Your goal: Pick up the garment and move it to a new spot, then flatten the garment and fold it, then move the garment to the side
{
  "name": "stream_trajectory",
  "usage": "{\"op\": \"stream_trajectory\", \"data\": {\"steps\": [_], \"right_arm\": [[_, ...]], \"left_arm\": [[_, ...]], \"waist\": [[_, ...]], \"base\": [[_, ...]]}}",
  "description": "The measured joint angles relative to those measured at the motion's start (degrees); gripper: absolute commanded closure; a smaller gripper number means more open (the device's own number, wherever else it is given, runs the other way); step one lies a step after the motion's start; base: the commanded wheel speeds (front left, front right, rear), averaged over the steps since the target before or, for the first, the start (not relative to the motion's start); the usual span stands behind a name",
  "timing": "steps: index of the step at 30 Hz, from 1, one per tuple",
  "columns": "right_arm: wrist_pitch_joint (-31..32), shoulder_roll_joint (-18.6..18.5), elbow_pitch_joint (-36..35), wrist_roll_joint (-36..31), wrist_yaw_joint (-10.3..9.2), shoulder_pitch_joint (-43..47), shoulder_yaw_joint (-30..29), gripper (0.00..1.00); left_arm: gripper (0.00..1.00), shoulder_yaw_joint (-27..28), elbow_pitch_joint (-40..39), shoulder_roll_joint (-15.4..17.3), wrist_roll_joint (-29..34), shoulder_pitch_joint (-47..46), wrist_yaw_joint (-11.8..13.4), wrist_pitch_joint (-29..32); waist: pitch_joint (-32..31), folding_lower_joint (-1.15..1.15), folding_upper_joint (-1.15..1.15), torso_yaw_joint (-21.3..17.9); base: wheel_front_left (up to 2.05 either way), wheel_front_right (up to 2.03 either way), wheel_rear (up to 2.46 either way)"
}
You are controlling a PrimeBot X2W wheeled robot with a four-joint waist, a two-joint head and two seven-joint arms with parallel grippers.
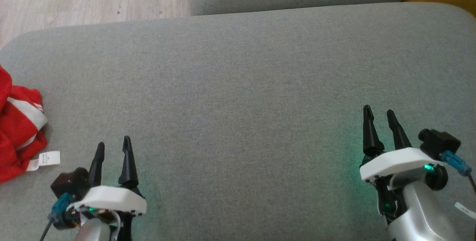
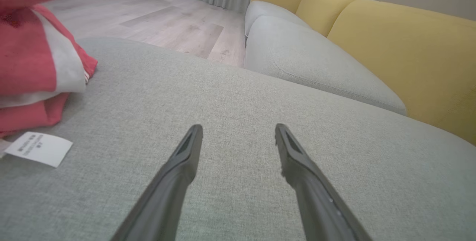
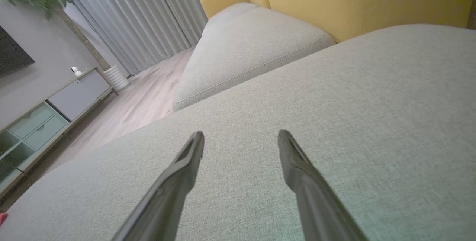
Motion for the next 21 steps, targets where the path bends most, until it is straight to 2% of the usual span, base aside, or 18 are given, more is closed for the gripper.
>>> {"op": "stream_trajectory", "data": {"steps": [21], "right_arm": [[-3.98, 0.29, -1.98, -13.45, 0.0, -1.37, -0.98, 0.0]], "left_arm": [[0.0, 3.22, -1.0, -0.46, 15.6, -0.29, 0.99, -3.89]], "waist": [[0.03, 0.0, 0.0, -0.19]], "base": [[0.0, 0.0, 0.0]]}}
